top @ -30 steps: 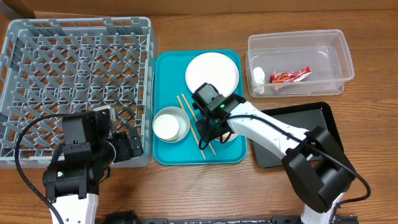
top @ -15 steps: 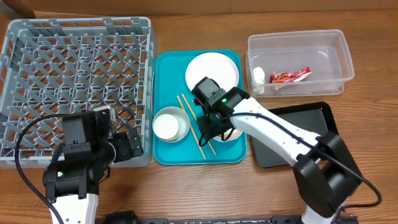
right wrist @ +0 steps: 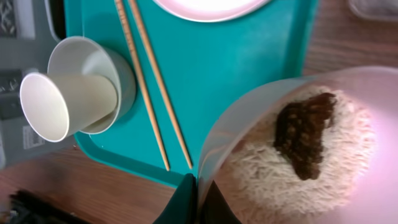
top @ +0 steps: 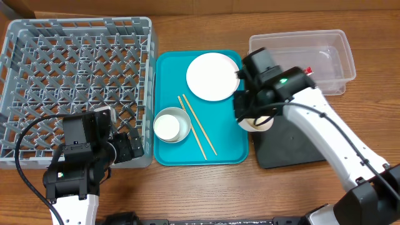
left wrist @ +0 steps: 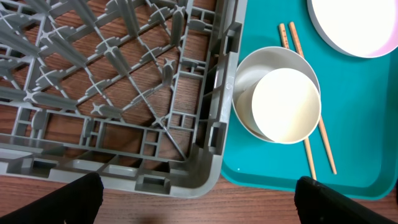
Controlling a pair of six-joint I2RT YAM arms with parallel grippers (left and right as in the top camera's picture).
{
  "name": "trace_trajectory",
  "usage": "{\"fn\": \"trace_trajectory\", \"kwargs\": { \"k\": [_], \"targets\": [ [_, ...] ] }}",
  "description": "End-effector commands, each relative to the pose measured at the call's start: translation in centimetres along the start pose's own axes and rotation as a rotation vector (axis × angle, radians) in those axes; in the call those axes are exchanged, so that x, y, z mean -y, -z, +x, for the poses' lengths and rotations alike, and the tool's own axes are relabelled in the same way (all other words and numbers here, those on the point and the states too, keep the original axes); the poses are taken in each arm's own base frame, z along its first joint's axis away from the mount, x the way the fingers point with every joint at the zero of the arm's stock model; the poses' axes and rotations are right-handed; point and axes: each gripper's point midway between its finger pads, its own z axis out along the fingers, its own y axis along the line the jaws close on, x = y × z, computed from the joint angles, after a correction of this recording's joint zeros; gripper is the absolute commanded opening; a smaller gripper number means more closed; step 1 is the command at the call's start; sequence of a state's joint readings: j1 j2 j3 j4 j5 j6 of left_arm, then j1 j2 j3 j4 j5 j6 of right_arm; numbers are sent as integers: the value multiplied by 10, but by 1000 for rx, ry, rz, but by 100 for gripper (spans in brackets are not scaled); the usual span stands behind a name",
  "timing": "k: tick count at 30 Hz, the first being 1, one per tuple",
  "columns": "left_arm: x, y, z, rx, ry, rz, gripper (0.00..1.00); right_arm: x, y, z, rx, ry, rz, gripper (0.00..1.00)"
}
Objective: Sort waste into correct bins and load items into the dishwasher
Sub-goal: 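Tip the pink bowl over the black tray to dump the rice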
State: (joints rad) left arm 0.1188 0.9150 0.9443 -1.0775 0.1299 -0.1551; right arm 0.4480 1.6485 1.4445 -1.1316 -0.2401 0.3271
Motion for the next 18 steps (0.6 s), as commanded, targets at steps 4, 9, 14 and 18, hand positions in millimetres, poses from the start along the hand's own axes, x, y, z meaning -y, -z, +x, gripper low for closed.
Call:
{"fn": "trace_trajectory", "kwargs": {
  "k": [4,9,14,18],
  "targets": [
    [0,6,-8,27,0,-5,100,26,4,2,-57,-111,-172,4],
    [0,6,-8,28,0,-5,100,48,-1,7,-80,-180,-298,4],
    [0,6,-8,27,1,-5,100,61,-6,8,-62,-232,-442,4],
    [0,6,-8,27,1,-5,100,77,-4,5,-24,-306,-537,4]
  ]
}}
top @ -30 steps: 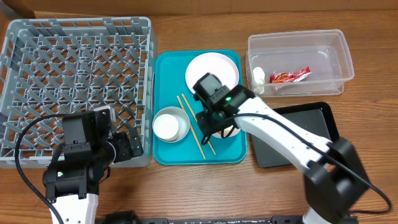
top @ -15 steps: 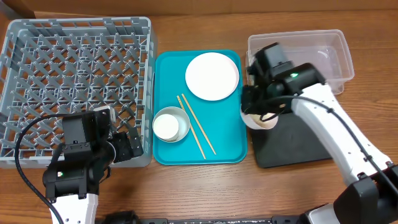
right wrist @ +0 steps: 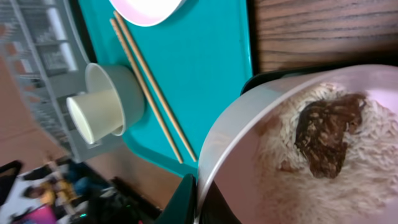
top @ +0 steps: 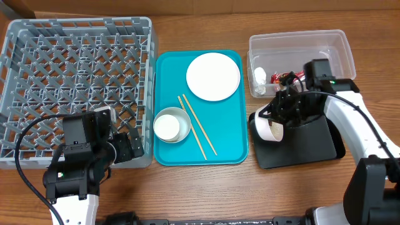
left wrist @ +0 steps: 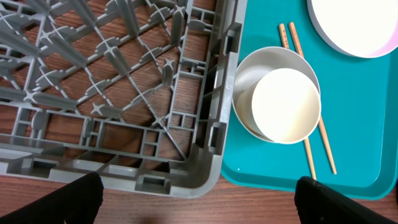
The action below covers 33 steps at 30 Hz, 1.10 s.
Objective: Sort waste into correct bins and load items into the dishwasher
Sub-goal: 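Tip the pink bowl over the black tray to dump the rice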
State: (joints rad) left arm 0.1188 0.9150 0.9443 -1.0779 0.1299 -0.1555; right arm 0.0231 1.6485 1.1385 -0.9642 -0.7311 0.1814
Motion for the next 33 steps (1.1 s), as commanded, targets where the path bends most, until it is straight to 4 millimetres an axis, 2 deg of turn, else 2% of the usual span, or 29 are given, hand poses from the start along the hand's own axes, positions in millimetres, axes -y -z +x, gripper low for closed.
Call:
{"fn": "trace_trajectory", "kwargs": {
  "k": [1,9,16,26,33],
  "targets": [
    [0,6,-8,28,0,-5,100,-7,11,-2,15,-38,-173,4],
    [0,6,-9,31,0,-4,100,0,36,-8,72,-176,-463,4],
    [0,6,-9,30,0,-5,100,4,62,-15,108,-262,-591,4],
    [0,6,-9,31,0,-5,100,25,97,-31,172,-449,-677,4],
    [0,6,-9,30,0,-5,100,16,133,-39,162,-480,-858,4]
  ]
}}
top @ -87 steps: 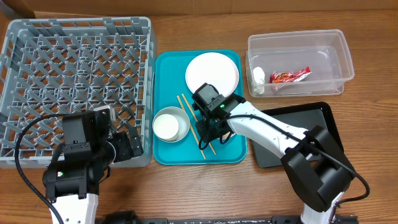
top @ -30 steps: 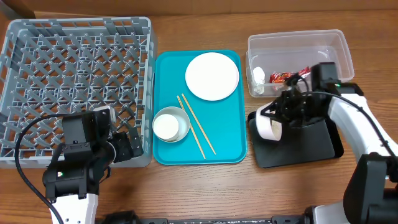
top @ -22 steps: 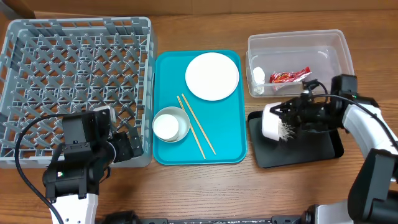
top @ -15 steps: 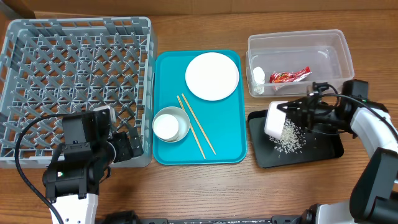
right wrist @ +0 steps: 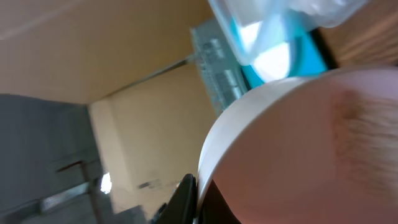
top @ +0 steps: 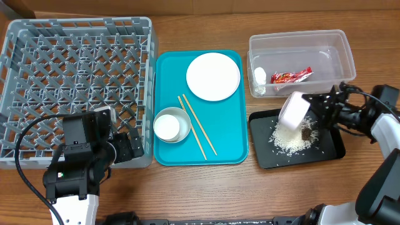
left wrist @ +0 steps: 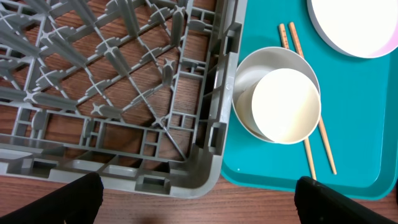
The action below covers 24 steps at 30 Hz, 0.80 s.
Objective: Sort waste into correct bins and load items into the dishwasher
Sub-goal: 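Tip the pink bowl over the black tray to dump the rice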
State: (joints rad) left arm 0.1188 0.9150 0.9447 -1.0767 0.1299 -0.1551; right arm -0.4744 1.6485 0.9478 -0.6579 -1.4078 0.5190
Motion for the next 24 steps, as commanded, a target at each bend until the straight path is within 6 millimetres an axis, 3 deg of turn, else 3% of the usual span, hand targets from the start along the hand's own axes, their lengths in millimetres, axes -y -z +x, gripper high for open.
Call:
{"fn": "trace_trajectory", "kwargs": {
  "k": [1,11,19,24],
  "targets": [
    [0,6,-9,29,0,-5,100,-27,8,10,-77,-79,-138,4],
    [0,6,-9,29,0,-5,100,-28,9,10,-90,-293,-130,4],
    [0,6,-9,29,0,-5,100,-28,9,10,-90,-284,-130,4],
    [0,6,-9,30,0,-5,100,-22,4,2,-48,-106,-89,4]
  ]
}}
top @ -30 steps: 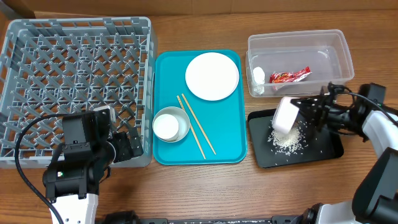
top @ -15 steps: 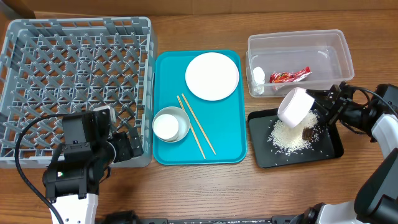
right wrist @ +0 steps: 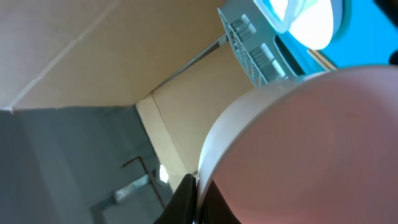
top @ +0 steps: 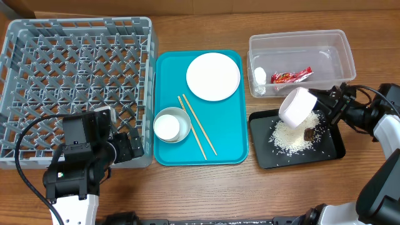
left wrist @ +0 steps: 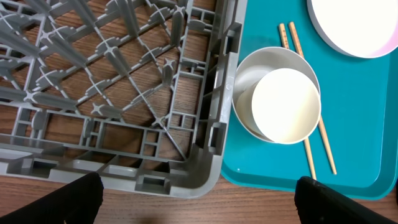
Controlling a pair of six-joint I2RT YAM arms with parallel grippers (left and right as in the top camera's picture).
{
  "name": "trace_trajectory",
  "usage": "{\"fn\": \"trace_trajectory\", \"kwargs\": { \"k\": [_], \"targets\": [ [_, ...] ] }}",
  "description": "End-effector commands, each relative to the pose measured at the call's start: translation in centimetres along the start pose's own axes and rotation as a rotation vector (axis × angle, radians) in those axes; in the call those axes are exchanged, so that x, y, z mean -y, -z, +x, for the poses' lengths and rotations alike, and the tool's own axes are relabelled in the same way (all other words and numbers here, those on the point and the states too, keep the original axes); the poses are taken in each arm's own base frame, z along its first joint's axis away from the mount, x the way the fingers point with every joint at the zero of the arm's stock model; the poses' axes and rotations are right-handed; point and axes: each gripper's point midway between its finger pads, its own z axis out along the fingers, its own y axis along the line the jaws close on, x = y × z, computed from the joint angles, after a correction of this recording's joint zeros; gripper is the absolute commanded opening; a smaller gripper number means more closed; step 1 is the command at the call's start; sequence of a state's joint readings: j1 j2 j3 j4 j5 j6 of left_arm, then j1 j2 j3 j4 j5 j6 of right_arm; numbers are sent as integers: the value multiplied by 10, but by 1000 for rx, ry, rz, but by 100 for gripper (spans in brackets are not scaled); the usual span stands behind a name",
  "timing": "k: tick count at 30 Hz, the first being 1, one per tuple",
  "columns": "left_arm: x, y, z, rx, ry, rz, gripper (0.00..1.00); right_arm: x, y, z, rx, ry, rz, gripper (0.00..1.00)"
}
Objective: Sort waste into correct bins and load items into the dishwasher
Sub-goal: 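Tip the pink bowl over the black tray to dump the rice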
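My right gripper (top: pixel 320 101) is shut on the rim of a white bowl (top: pixel 297 107), tipped mouth-down over the black bin (top: pixel 262 153). White rice with a brown lump (top: pixel 292 135) lies in that bin. The bowl's pale inside (right wrist: pixel 323 149) fills the right wrist view. My left gripper (left wrist: pixel 198 202) stands open at the grey dishwasher rack's (top: pixel 75 81) front right corner, holding nothing. On the teal tray (top: pixel 231 153) are a white plate (top: pixel 213 76), two chopsticks (top: pixel 199 126) and a paper cup in a small bowl (top: pixel 172 125).
A clear plastic bin (top: pixel 302 59) at the back right holds a red wrapper (top: pixel 290 76) and a small white piece (top: pixel 260 76). The rack (left wrist: pixel 112 93) stands empty beside the tray (left wrist: pixel 354 124), with brown tabletop around.
The bowl in my right gripper is tipped further over, its bottom now upward. More rice and the brown lump lie in the black bin. The left arm has not moved.
My right gripper held the bowl full of rice at the tray's right edge. Then it held it over the black bin's left end. Then the bowl was tilted over the bin with rice spilling out, and now it is upended above the heap.
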State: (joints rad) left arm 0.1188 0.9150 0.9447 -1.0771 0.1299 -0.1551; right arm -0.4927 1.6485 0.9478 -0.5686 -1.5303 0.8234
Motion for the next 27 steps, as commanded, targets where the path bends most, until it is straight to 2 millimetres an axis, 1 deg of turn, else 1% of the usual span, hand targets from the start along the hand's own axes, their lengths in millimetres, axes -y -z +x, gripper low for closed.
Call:
{"fn": "trace_trajectory", "kwargs": {
  "k": [1,3,4,6,9,13,14,16,21,23,25,27],
  "targets": [
    [0,6,-9,30,0,-5,100,7,-4,-6,38,172,56,4],
    [0,6,-9,30,0,-5,100,22,-10,-10,67,248,134,4],
    [0,6,-9,30,0,-5,100,33,-14,-12,83,262,192,4],
    [0,6,-9,30,0,-5,100,46,-21,-12,82,302,262,4],
    [0,6,-9,30,0,-5,100,47,-34,-2,22,396,286,4],
    [0,6,-9,29,0,-5,100,32,-46,15,-36,529,307,4],
    [0,6,-9,29,0,-5,100,29,-48,18,-35,553,335,4],
    [0,6,-9,30,0,-5,100,31,-50,18,-18,592,424,4],
    [0,6,-9,31,0,-5,100,57,-52,15,30,652,791,4],
    [0,6,-9,31,0,-5,100,65,-56,18,24,689,887,4],
    [0,6,-9,30,0,-5,100,70,-66,22,4,742,952,4],
    [0,6,-9,30,0,-5,100,73,-81,33,-50,834,999,4]
  ]
}}
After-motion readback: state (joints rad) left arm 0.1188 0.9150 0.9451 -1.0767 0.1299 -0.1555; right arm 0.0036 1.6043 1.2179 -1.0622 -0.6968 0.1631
